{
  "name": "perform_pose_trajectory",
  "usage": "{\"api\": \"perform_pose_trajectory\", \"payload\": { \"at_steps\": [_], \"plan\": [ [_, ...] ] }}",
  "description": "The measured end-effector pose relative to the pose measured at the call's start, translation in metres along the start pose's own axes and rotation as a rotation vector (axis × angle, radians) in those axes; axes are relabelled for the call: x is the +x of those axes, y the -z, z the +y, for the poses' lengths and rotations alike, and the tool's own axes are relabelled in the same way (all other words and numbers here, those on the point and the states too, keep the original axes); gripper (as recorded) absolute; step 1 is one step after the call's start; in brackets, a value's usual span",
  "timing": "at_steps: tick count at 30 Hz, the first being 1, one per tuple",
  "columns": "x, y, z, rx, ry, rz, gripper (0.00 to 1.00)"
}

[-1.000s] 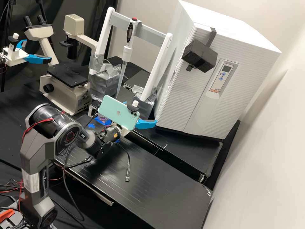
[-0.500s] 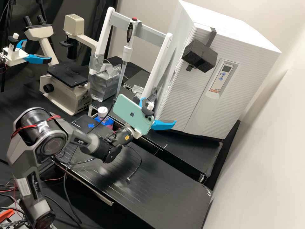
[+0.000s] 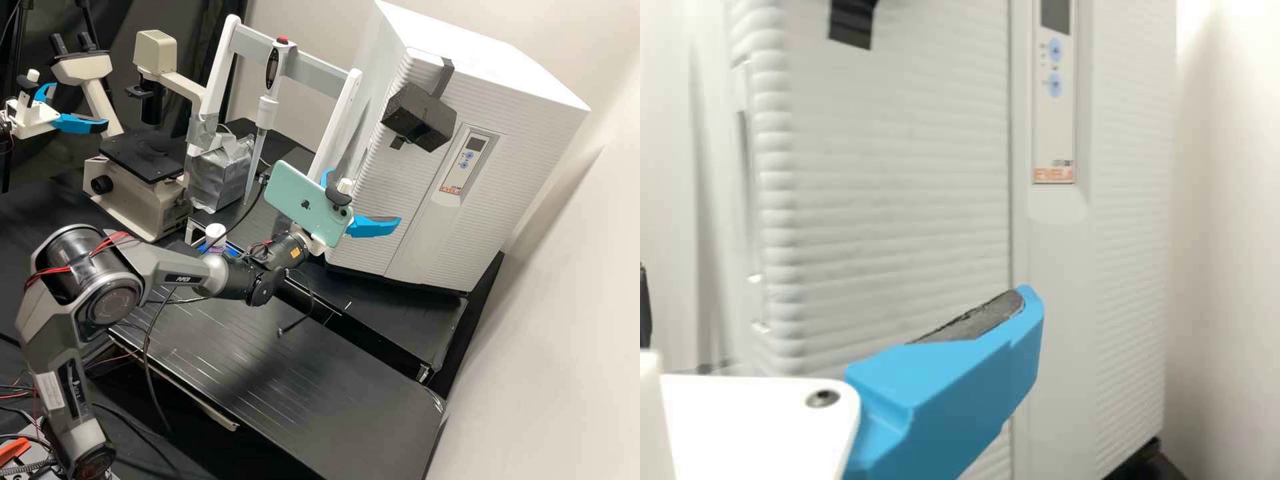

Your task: Open the door

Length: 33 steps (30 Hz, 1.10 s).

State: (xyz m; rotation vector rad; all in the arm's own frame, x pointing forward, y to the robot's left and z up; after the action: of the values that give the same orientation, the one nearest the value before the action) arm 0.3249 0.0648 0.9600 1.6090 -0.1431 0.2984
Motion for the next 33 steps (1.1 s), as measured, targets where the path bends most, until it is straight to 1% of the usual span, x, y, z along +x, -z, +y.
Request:
{"api": "perform_pose_trajectory", "payload": {
  "at_steps": [4, 7, 9, 17, 18, 25, 33],
  "plan": [
    [0.004, 0.002, 0.009, -0.005, -0.023, 0.006, 1.0],
    [0.005, 0.003, 0.013, 0.011, -0.036, 0.007, 1.0],
    [0.006, 0.002, 0.017, 0.015, -0.045, 0.004, 1.0],
    [0.01, 0.006, 0.022, 0.011, -0.05, 0.002, 1.0],
    [0.01, 0.007, 0.023, 0.012, -0.054, 0.004, 0.0],
    [0.012, 0.01, 0.026, 0.013, -0.064, 0.011, 0.0],
    [0.013, 0.01, 0.025, 0.014, -0.059, 0.008, 0.0]
  ]
}}
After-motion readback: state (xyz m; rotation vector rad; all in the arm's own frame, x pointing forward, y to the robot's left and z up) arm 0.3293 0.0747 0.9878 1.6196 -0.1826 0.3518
